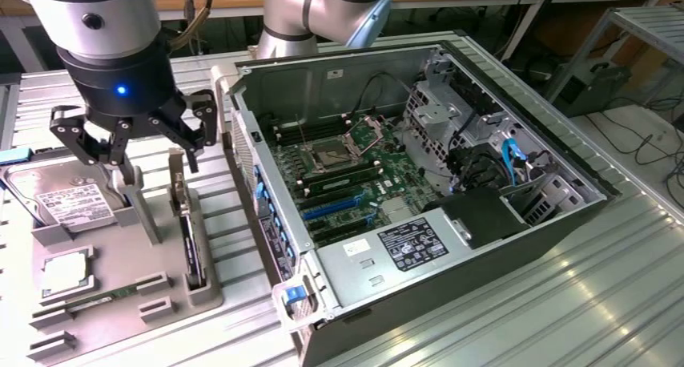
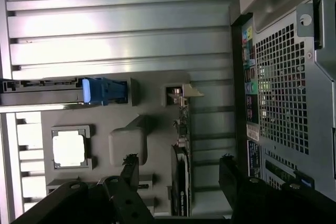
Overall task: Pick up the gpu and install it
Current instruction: 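Pick up the gpu and move the gpu toward the slot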
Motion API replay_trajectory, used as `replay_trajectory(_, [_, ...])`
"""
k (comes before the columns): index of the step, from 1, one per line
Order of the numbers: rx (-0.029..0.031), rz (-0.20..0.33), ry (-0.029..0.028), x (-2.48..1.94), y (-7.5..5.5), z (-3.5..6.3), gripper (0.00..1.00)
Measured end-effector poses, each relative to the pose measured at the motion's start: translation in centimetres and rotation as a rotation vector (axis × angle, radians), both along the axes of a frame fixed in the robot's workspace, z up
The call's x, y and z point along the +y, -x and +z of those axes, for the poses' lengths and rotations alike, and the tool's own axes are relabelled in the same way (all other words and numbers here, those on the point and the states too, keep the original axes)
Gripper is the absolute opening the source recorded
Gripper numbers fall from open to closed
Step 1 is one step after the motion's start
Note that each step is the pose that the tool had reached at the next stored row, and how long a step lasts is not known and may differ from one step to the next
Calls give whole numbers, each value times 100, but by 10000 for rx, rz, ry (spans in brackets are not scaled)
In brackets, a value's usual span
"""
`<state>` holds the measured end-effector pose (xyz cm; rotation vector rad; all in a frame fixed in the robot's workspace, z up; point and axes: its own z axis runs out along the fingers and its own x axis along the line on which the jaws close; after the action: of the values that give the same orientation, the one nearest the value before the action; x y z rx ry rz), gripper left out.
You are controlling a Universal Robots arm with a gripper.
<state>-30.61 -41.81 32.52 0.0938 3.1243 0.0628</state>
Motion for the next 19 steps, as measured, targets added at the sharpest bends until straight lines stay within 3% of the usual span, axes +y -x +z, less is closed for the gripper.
replay_trajectory(2, [28,52,-2,-29,0,-39,72])
replay_trajectory(7, [181,326,11,-111,0,-129,72])
replay_trajectory(8, [148,360,-20,-129,-1,-172,72])
replay_trajectory(10, [186,381,1,-138,0,-175,72])
replay_trajectory(19, [187,383,-3,-150,0,-181,72])
